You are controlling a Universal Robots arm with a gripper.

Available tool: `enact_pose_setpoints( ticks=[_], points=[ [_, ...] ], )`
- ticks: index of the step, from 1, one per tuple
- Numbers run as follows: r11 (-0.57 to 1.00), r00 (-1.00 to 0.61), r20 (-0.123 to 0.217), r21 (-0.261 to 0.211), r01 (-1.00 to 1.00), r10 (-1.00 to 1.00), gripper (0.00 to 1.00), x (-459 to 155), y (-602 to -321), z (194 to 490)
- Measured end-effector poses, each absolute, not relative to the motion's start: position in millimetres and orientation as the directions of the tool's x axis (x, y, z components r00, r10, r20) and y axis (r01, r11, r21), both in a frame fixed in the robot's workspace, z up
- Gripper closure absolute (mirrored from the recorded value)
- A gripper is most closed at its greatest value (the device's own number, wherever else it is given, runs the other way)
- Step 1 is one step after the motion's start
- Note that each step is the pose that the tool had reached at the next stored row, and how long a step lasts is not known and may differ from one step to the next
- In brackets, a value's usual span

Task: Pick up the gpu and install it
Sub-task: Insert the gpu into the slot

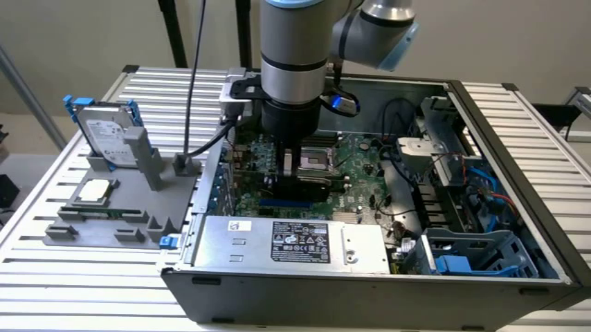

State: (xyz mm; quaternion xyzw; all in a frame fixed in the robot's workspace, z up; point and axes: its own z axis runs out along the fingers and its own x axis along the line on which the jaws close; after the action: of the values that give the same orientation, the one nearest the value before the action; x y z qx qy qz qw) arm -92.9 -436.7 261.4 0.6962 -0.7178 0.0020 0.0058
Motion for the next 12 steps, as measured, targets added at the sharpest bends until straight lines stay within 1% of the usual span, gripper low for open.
enact_pose_setpoints(
  ticks=[12],
  points=[
    [0.031, -0.031, 0.012, 0.006, -1.0, -0.999, 0.73, -92.9, -436.7, 254.8]
  ],
)
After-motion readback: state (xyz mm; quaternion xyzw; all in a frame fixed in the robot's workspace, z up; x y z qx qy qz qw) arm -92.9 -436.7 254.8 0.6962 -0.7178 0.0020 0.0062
